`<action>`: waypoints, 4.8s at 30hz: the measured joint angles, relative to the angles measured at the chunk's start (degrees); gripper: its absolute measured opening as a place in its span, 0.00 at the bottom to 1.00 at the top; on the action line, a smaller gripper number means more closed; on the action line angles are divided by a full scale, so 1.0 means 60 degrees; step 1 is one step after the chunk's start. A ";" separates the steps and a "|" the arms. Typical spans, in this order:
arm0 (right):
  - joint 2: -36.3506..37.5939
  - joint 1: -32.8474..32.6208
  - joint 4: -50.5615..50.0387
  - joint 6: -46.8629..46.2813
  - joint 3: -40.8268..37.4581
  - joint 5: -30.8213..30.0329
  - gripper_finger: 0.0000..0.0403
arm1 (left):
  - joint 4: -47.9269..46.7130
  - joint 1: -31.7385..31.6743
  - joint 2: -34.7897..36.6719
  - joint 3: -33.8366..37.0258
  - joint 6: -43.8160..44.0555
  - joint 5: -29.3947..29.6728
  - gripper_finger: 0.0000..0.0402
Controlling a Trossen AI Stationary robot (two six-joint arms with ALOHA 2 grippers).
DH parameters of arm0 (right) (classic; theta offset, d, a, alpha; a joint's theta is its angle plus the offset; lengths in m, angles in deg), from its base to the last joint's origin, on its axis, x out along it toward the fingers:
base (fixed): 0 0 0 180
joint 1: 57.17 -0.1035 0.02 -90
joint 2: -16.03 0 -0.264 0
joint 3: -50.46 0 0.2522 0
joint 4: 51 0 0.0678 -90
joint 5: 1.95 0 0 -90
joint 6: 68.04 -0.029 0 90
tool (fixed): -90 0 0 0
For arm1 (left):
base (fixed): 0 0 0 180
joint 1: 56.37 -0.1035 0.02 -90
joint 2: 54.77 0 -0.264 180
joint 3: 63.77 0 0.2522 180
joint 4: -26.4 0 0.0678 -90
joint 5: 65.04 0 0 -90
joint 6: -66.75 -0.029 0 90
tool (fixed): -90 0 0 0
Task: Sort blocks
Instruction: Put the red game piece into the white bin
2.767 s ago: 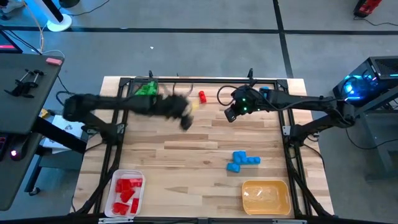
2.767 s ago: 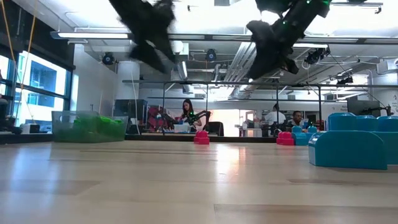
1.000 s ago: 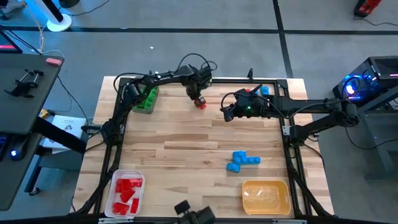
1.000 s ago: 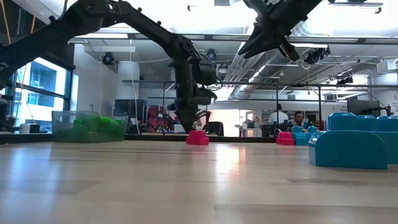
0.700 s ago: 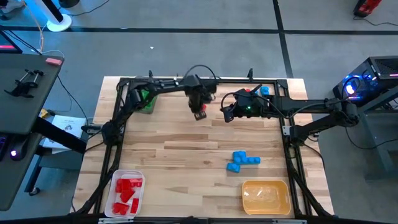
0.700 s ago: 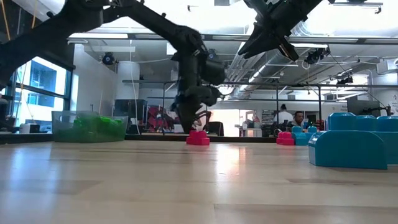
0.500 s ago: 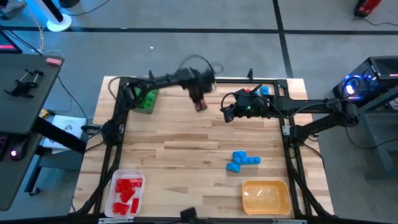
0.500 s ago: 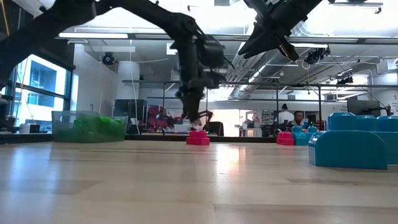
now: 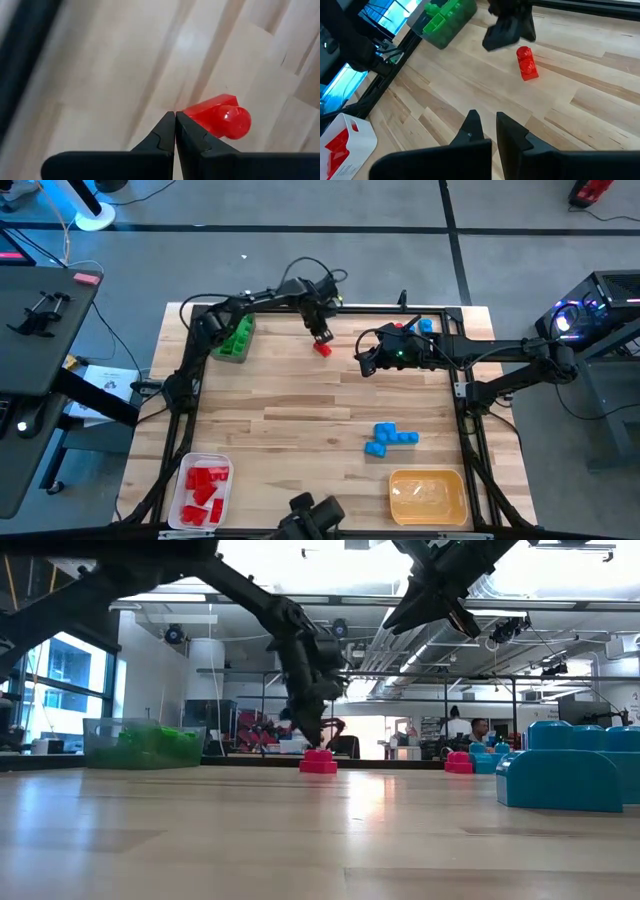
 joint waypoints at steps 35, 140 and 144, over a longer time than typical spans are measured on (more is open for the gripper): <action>-0.0004 0.0000 0.0028 0.0289 0.0000 -0.0007 0.00 | -0.2144 0.1940 -0.0306 0.0140 0.0653 0.0629 0.00; 0.2540 -0.0505 -0.2020 0.1185 0.0000 -0.0935 0.00 | -0.1245 0.3973 0.7192 0.6140 -0.0079 -0.1496 0.40; 0.2220 -0.0209 -0.1704 0.1807 0.0004 -0.0799 0.00 | -0.2530 0.5333 0.8297 0.6639 0.1536 -0.1270 0.41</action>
